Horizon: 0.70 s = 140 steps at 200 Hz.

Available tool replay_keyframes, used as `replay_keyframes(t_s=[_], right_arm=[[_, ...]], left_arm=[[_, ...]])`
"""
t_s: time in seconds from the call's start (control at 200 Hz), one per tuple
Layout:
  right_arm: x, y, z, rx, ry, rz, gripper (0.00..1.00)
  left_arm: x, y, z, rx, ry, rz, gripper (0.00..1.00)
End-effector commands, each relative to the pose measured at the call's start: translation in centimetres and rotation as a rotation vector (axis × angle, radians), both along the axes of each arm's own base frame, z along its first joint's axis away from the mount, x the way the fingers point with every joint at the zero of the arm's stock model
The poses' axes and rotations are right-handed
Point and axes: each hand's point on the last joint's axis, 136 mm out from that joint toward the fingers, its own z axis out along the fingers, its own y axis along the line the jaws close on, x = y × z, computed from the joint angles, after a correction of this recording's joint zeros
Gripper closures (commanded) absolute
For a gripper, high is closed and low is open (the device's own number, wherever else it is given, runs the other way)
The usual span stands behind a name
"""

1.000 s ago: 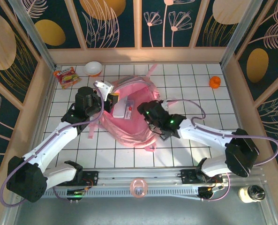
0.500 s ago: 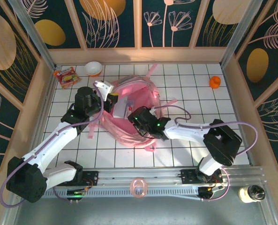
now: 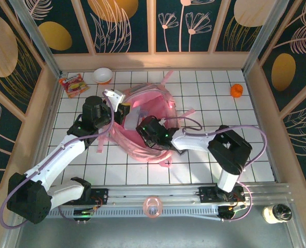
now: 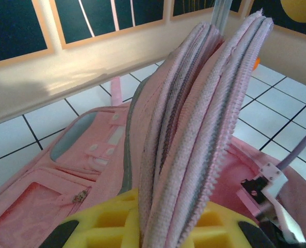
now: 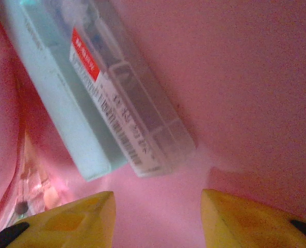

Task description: Pack the student bag

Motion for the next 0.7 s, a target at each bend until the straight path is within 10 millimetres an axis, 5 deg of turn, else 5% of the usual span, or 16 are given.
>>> replay_keyframes(t_s=[0.0,0.425,0.555,0.696], right_arm=[[2.3,0.2,0.8,0.031,-0.029,-0.051,0.59],[9.3,-0.7,1.1,0.018,-0.106,-0.084,0.67],[8.9,-2.0,2.8,0.002,-0.168,-0.070,0.62],[6.2,-4.0,5.2,-0.077,-0.277,0.015,0.57]], left_arm=[[-0.6,-0.6,6.9,-0.118,-0.205,-0.047,1.00],[-0.9,-0.5,6.2,-0.096,-0.197,-0.054,1.00],[-1.1,-0.3,5.1,-0.049,-0.195,-0.059,1.00],[-1.7,-0.4,3.2,0.019,-0.191,-0.097,1.00]])
